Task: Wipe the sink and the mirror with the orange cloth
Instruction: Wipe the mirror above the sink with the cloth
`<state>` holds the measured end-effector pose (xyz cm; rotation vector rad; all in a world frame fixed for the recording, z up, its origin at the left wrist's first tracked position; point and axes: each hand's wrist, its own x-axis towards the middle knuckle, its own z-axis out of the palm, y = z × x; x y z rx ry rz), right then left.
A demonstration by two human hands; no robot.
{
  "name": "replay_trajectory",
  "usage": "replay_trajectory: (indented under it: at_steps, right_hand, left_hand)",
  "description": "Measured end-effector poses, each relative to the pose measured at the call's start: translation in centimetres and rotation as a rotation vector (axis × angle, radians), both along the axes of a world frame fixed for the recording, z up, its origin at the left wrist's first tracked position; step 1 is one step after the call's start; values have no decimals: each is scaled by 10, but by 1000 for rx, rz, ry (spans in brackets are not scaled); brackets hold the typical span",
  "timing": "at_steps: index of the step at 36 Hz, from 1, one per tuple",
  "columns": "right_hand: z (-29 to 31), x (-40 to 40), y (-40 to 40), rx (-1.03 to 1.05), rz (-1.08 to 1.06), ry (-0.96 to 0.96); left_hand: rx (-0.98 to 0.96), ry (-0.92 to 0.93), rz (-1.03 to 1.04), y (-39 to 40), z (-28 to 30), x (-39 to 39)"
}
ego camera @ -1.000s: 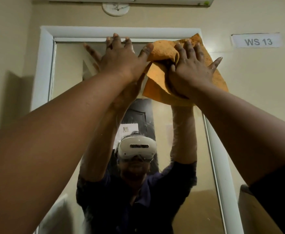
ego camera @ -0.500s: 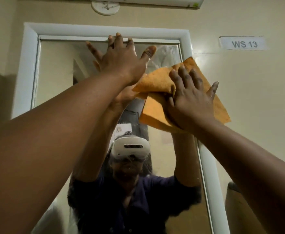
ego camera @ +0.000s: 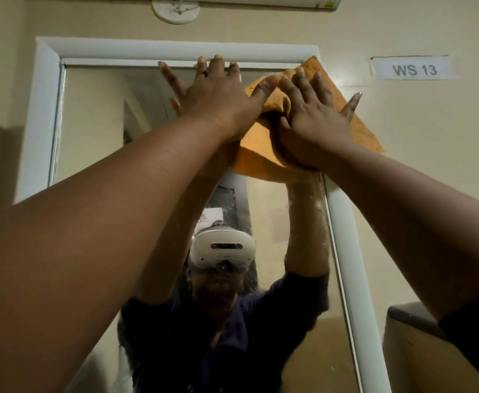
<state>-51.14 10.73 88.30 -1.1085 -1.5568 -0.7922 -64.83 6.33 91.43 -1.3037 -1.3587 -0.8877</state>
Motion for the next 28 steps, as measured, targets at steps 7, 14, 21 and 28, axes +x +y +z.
replay_trajectory:
  at_steps: [7, 14, 21, 28]
  right_hand:
    - [4, -13, 5, 11, 17, 67]
    - [7, -23, 6, 102, -12, -131]
    - [5, -17, 8, 83, 12, -27]
    - [-6, -19, 10, 86, 33, 41]
  left_hand:
    - [32, 24, 25, -3, 0, -1]
    - [43, 34, 65, -6, 1, 2]
    - [65, 47, 73, -5, -1, -2]
    - [53, 67, 68, -4, -2, -6]
